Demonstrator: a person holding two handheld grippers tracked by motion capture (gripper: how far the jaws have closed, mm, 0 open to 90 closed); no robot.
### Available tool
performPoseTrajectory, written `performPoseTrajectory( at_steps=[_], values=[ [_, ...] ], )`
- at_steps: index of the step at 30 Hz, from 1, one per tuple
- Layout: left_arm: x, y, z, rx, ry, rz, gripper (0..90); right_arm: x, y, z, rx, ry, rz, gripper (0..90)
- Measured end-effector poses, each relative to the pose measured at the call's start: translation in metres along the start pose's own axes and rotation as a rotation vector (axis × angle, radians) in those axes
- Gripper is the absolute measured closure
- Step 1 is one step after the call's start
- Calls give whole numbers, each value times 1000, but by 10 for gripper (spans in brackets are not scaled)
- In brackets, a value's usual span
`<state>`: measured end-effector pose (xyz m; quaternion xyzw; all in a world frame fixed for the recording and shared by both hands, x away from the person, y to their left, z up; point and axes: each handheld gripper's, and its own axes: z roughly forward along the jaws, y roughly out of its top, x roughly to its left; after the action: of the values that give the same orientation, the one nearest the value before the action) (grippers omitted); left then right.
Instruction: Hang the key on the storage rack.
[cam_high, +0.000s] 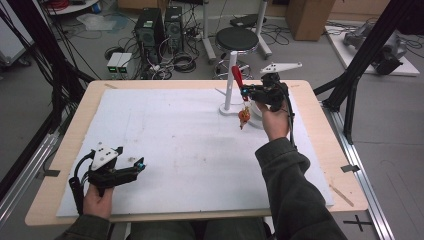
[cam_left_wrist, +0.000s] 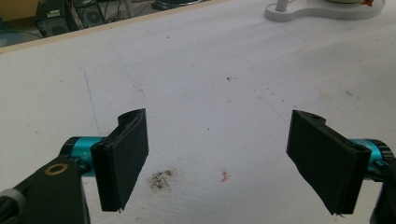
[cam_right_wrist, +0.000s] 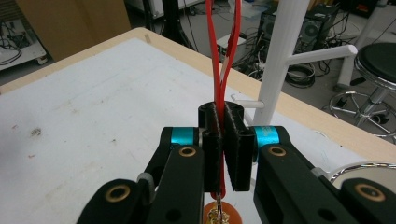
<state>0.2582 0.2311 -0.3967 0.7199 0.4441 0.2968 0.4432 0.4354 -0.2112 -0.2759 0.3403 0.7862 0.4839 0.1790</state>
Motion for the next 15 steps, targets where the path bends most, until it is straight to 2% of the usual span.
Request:
performPoseTrajectory(
  at_steps=[15],
  values=[
    [0, 0, 0, -4, 4, 4, 213, -7, -6, 9, 7, -30, 19, 861]
  ],
)
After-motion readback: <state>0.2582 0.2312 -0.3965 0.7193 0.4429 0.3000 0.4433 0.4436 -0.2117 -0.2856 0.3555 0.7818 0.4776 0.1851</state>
